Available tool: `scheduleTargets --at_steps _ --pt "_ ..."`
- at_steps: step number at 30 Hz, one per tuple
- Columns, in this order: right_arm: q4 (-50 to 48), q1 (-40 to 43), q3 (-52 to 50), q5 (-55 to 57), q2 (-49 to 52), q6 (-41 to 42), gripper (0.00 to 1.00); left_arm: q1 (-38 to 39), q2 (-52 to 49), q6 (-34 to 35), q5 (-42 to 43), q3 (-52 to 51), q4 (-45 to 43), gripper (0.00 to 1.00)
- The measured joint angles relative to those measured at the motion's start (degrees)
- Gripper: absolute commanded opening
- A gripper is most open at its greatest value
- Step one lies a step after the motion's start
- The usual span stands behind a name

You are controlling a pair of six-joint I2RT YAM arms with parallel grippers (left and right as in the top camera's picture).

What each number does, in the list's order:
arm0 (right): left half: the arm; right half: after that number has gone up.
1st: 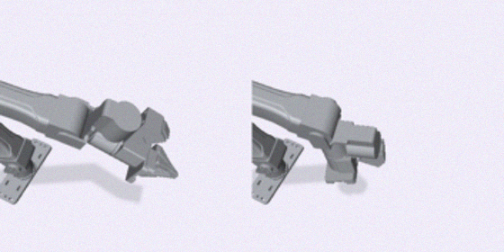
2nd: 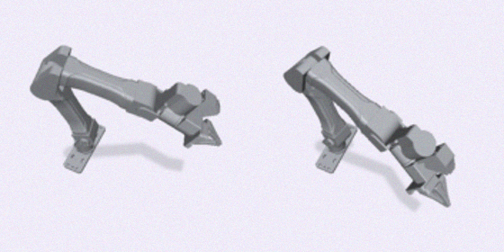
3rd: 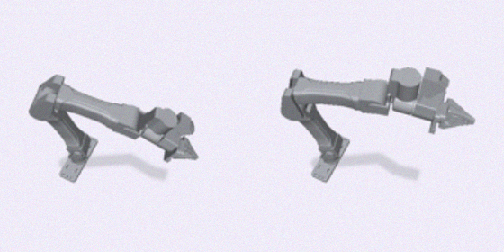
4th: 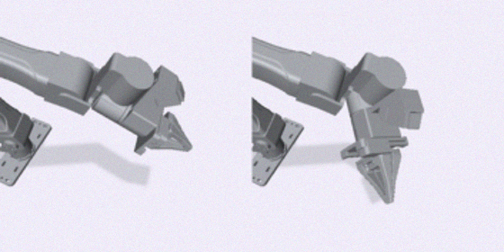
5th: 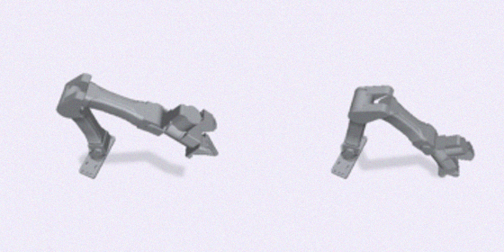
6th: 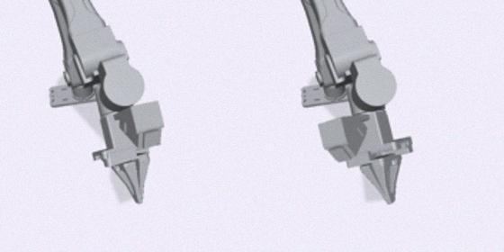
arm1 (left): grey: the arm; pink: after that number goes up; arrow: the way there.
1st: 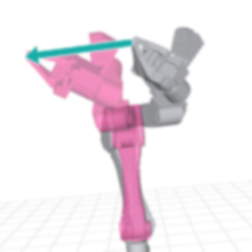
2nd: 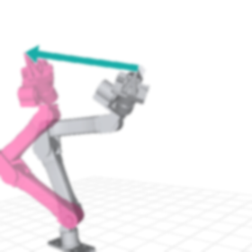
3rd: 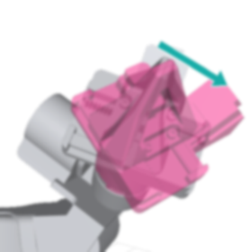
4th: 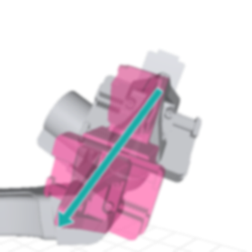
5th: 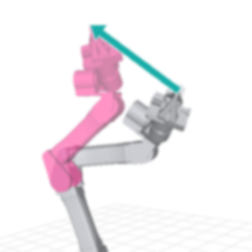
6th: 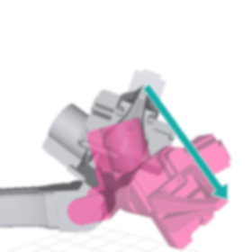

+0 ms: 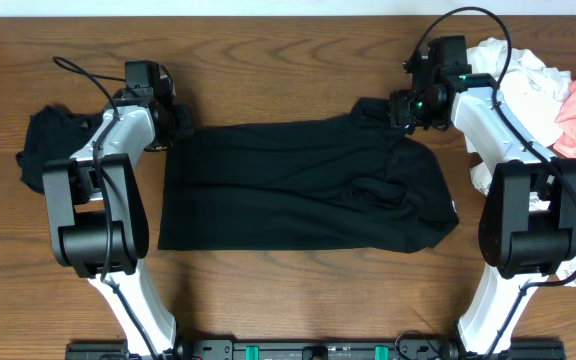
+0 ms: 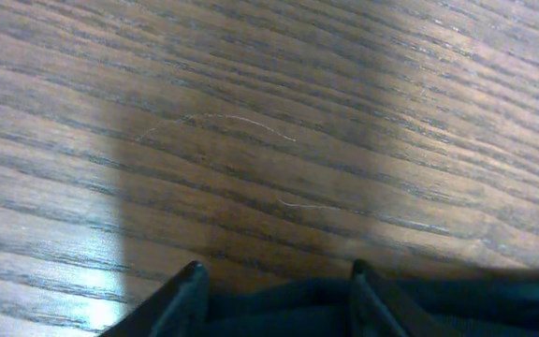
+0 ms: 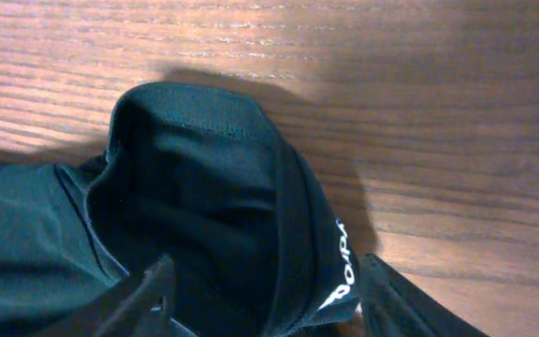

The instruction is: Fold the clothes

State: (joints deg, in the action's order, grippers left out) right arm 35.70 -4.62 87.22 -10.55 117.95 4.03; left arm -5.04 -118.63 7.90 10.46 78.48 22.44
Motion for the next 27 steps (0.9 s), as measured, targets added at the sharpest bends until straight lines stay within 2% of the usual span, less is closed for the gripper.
scheduleTargets --at_steps 4,7,10,14,16,27 --pt "0.17 0.0 0.0 0.0 1.51 -0.09 0.51 0.0 0.0 -0.2 -0.13 0.0 0.42 0.3" --pt "0.46 0.0 -0.04 -0.02 2.86 -0.24 0.44 0.0 0.0 -0.07 -0.15 0.0 0.66 0.19" --pt "0.42 0.0 -0.07 0.02 3.52 -0.09 0.27 0.0 0.0 -0.37 -0.11 0.0 0.72 0.05" --pt "0.35 0.0 -0.09 -0.04 3.52 -0.24 0.08 0.0 0.0 -0.37 0.13 0.0 0.7 0.06" --pt "0.35 0.0 -0.07 -0.07 3.52 -0.28 0.03 0.0 0.0 -0.37 0.15 0.0 0.7 0.06" --pt "1.05 0.0 -0.07 -0.04 1.75 -0.17 0.01 0.0 1.66 -0.37 0.33 0.0 3.08 0.07"
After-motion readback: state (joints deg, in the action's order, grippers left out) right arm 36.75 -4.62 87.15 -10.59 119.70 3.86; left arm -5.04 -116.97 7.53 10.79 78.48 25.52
